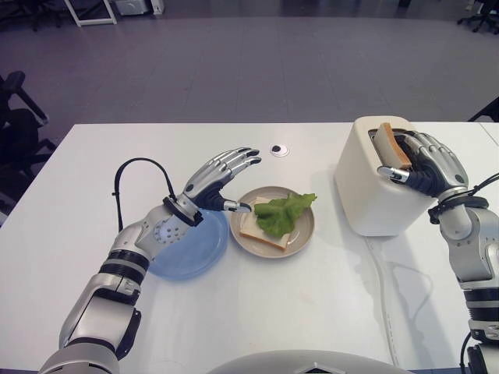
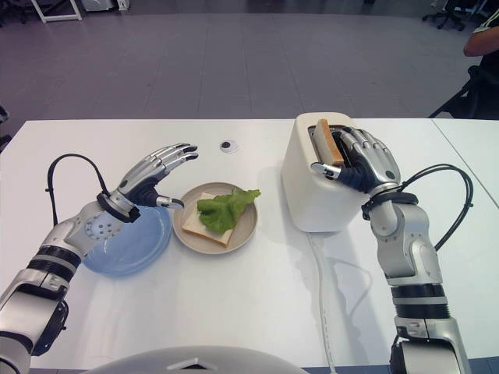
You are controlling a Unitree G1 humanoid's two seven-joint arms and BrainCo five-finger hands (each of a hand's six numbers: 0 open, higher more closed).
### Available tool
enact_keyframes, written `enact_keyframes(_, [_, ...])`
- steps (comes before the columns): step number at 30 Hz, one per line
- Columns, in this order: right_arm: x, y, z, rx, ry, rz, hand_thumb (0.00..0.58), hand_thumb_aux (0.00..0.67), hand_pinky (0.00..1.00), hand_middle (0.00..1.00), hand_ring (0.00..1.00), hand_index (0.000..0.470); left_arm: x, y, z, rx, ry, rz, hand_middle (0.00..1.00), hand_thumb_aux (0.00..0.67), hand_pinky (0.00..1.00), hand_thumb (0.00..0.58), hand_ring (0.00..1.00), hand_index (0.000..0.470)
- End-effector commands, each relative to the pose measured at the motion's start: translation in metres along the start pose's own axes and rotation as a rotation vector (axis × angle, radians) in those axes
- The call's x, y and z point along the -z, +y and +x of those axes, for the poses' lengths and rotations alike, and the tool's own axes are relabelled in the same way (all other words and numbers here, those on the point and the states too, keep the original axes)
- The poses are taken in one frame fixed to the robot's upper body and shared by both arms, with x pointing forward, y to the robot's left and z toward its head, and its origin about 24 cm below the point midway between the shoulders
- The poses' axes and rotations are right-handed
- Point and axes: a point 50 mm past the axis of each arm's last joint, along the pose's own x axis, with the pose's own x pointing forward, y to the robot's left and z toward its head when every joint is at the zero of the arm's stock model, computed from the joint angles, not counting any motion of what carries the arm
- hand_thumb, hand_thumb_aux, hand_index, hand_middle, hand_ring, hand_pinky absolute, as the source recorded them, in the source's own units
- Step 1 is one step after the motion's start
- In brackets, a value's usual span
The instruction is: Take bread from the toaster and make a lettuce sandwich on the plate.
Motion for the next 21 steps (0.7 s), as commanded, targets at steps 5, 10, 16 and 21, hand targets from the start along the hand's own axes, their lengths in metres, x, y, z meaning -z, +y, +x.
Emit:
enact_keyframes(5, [-0.001,0.016,-0.003,-0.07,-0.011,0.007,0.521,0.457,0.0,0.0,0.0,0.321,0.003,-0.002,-0.001,0.018,0.014,0.013,0.0,0.0,0.0,0.0,0.0,0.0])
enact_keyframes(10, [-0.007,-0.006,0.001,0.095,-0.042,0.046,0.58,0.67,0.0,0.0,0.0,0.47,0.003,-0.002,-0.001,0.015,0.015,0.013,0.0,0.0,0.0,0.0,0.0,0.0])
enact_keyframes(16, [-0.016,-0.032,0.004,0.297,-0.075,0.124,0.58,0.67,0.49,0.49,0.49,0.47,0.004,-0.003,-0.001,0.011,0.016,0.011,0.0,0.0,0.0,0.0,0.0,0.0])
enact_keyframes(21, [-0.025,-0.053,0.003,0.466,-0.138,0.173,0.58,0.67,1.0,1.0,1.0,0.47,0.003,-0.001,0.0,-0.029,0.014,-0.022,0.0,0.0,0.0,0.0,0.0,0.0])
